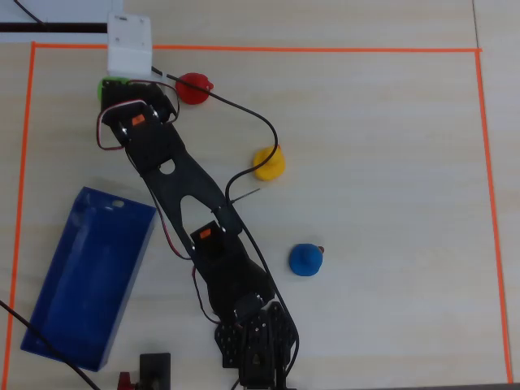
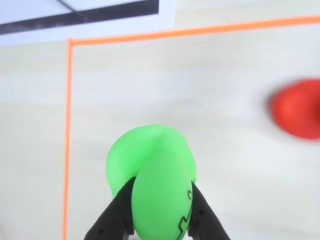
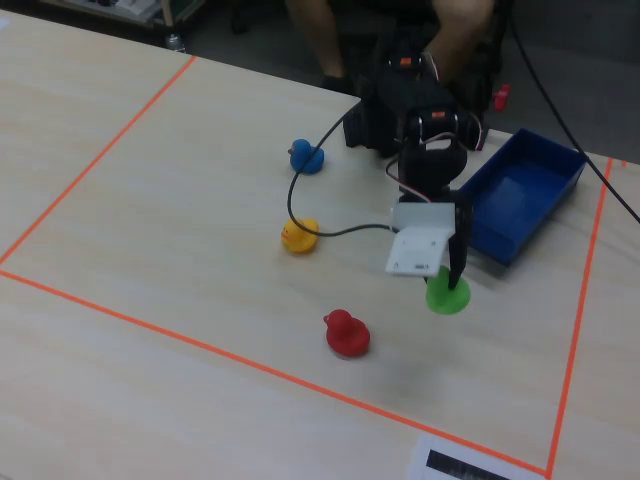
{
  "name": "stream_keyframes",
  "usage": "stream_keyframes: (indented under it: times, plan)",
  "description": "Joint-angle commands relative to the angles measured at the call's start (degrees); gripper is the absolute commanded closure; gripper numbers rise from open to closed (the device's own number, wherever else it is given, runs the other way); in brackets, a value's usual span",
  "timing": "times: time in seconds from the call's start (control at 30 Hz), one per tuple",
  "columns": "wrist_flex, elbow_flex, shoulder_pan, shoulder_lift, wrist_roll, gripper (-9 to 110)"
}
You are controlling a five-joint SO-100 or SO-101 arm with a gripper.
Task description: Grasp green duck and put it into box.
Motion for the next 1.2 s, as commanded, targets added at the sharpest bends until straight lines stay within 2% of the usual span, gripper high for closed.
stream_keyframes:
  times: [0.0, 0.17, 0.57, 0.83, 1.17]
  plan:
    - [-0.26, 18.98, -5.10, 16.70, 0.44, 101]
    - [3.16, 33.31, -12.22, 29.79, 2.29, 101]
    - [11.25, 42.63, -21.18, 44.47, 6.94, 101]
    - [12.66, 44.56, -27.77, 47.02, 9.05, 101]
    - [8.70, 45.18, -35.51, 42.45, 9.76, 101]
